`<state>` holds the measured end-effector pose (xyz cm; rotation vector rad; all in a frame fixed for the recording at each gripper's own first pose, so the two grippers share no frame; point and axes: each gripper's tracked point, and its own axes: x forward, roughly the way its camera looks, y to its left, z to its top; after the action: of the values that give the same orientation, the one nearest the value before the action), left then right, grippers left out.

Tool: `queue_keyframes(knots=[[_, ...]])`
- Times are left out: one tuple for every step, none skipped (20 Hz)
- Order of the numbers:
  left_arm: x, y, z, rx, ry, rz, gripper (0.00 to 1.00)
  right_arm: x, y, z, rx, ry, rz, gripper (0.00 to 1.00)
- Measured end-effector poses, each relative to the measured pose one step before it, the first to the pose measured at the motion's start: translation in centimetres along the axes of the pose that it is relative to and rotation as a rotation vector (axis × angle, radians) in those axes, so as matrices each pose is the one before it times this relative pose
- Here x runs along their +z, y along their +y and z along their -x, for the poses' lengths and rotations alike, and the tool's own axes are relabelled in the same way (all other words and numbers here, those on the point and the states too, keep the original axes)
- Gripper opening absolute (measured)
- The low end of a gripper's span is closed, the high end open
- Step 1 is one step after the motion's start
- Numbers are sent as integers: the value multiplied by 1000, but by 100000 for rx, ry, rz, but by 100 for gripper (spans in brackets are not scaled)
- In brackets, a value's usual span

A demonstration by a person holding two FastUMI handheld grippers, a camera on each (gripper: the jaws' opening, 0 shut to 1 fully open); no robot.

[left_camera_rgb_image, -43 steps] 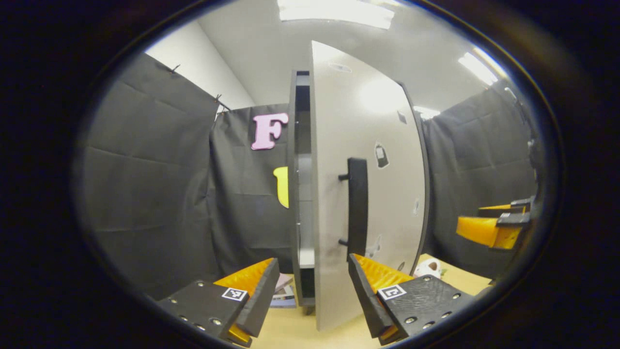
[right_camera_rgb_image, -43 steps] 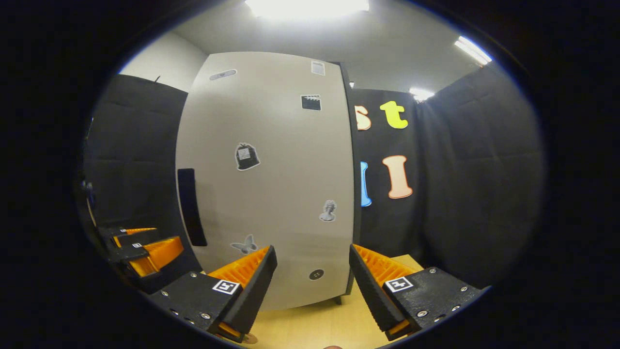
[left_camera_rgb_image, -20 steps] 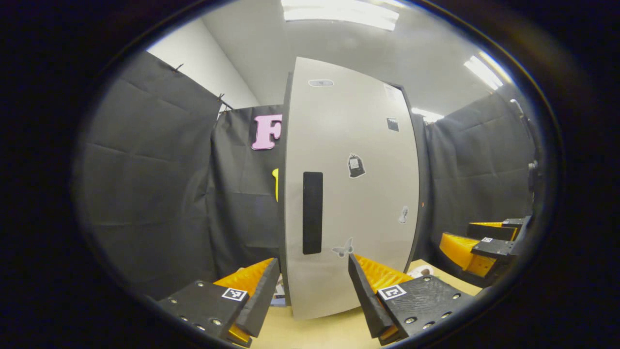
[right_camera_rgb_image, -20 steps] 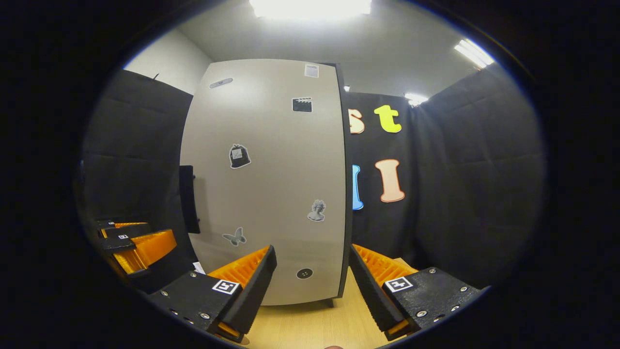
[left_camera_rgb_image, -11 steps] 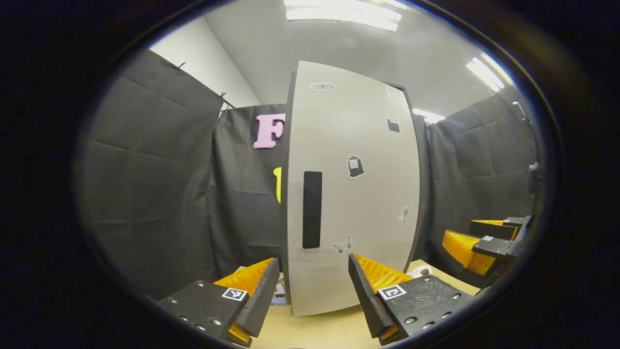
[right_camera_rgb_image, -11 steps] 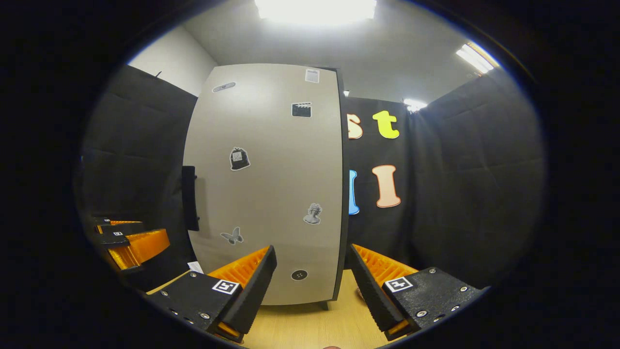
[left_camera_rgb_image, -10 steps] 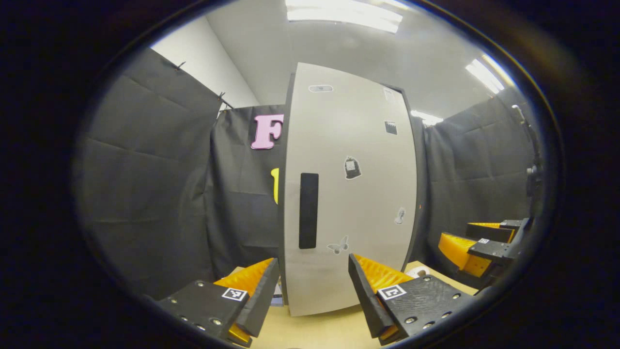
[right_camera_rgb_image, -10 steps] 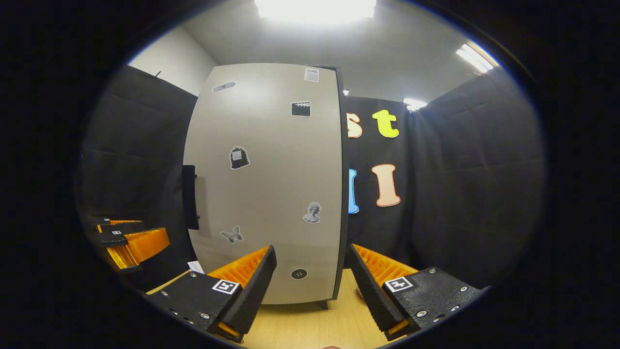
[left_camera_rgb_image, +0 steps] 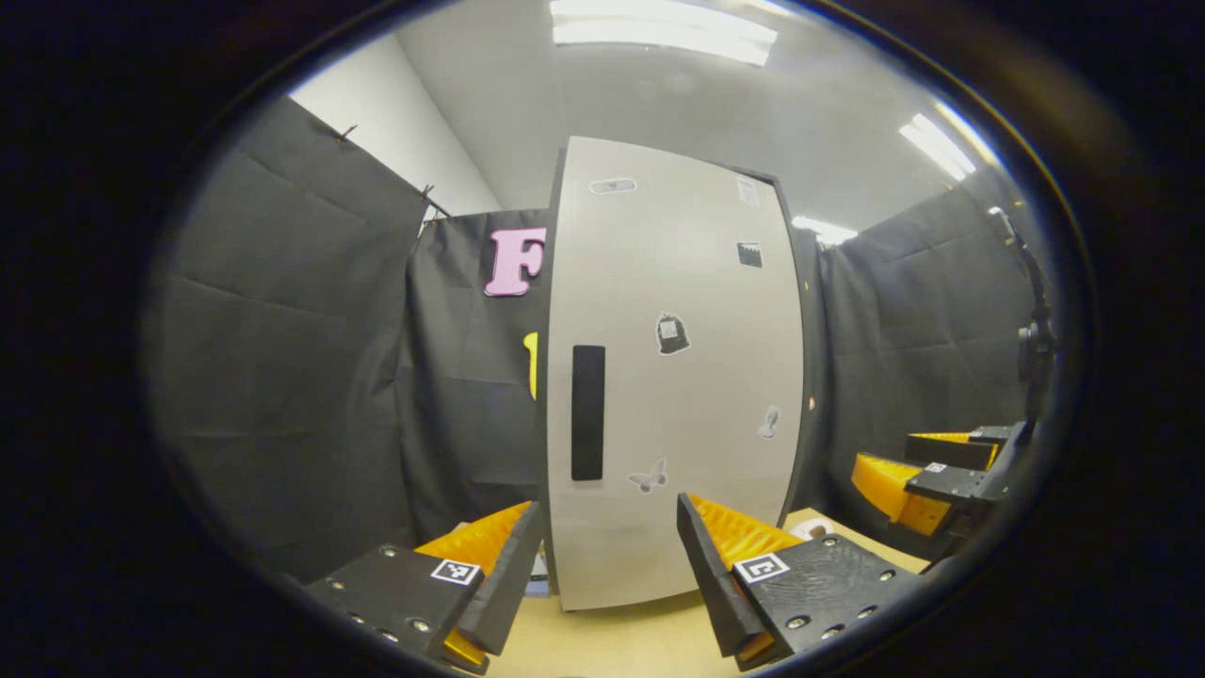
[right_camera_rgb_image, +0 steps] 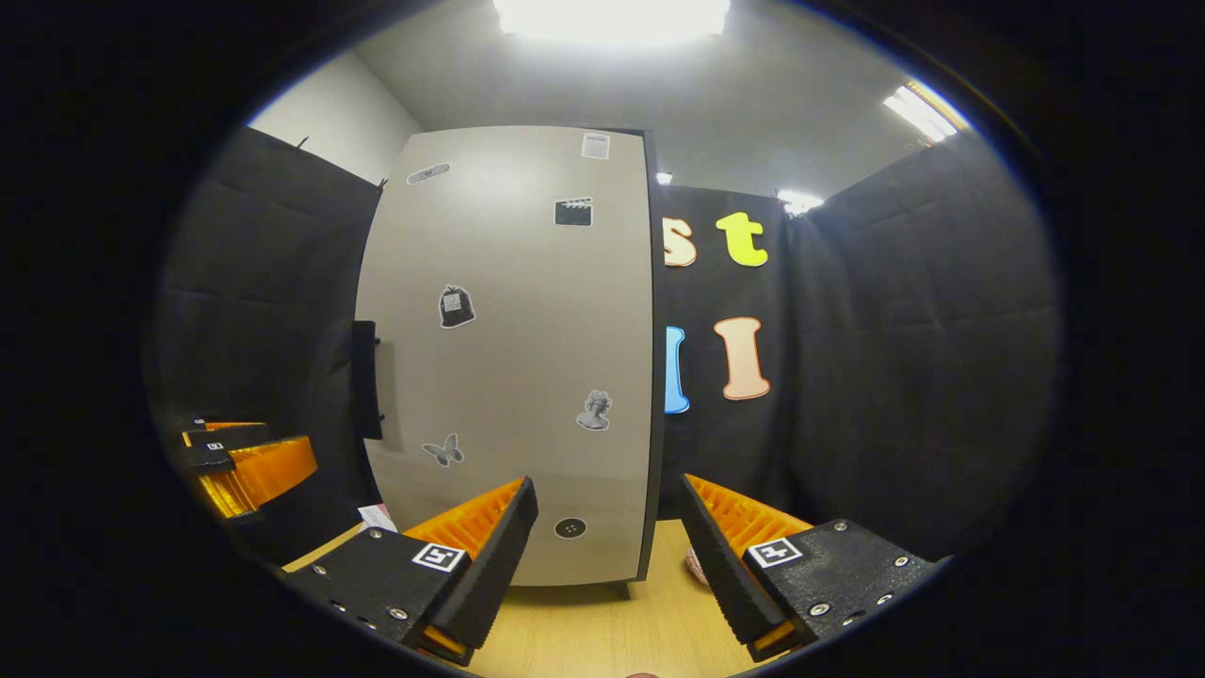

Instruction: Open the cabinet door with the right hand, grasp the bottle in the cabinet with the left hand and place it on the coaster, then close the cabinet door with the right hand.

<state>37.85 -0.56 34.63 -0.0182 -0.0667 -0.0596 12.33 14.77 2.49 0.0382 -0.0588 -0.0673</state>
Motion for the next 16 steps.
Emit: queue_keyframes(knots=[[26, -163, 60, -261, 214, -510, 82, 201, 65, 18, 265, -611, -503, 93], [50, 16, 62, -101, 166, -142, 82, 80, 67, 200, 29, -578, -177, 93], [-7, -44, 5, -403, 6, -20, 82, 108, 89, 163, 151, -568, -11, 93], [135, 28, 42, -134, -322, -100, 86, 85, 146, 178, 126, -474, 188, 93], [44, -69, 82, -78, -405, -3, 82, 88, 73, 185, 309, -416, 9, 93], [18, -39, 20, -116, -233, 177, 82, -7, 109, -67, 207, -77, -184, 93], [-28, -38, -3, -246, -130, 166, 86, -85, 21, 29, 68, 206, -97, 93], [1, 69, 31, 47, 92, -181, 86, -29, 62, -52, 151, 292, -94, 93], [-45, 95, -43, 636, -297, -506, 82, -71, -19, -62, 158, 364, -253, 93], [-32, -160, -26, -16, 202, -121, 86, -135, -39, -42, -33, 443, -209, 93], [-89, 3, 22, -133, 389, 572, 86, -47, -56, -5, -109, 297, -65, 93], [1, 92, -19, 117, 124, 604, 82, -15, 19, -23, 22, 205, -156, 93], [-3, -18, -38, 116, 191, 456, 82, 17, -99, -32, -59, 228, -154, 93], [-45, -3, -9, -55, 267, 308, 82, -69, -81, -6, -189, 297, -23, 93], [-63, -21, -7, -49, 261, 68, 82, 17, -9, -48, 108, 115, 14, 93], [53, 17, 15, -54, 59, -105, 82, -97, 30, 12, 179, 97, -45, 93]])
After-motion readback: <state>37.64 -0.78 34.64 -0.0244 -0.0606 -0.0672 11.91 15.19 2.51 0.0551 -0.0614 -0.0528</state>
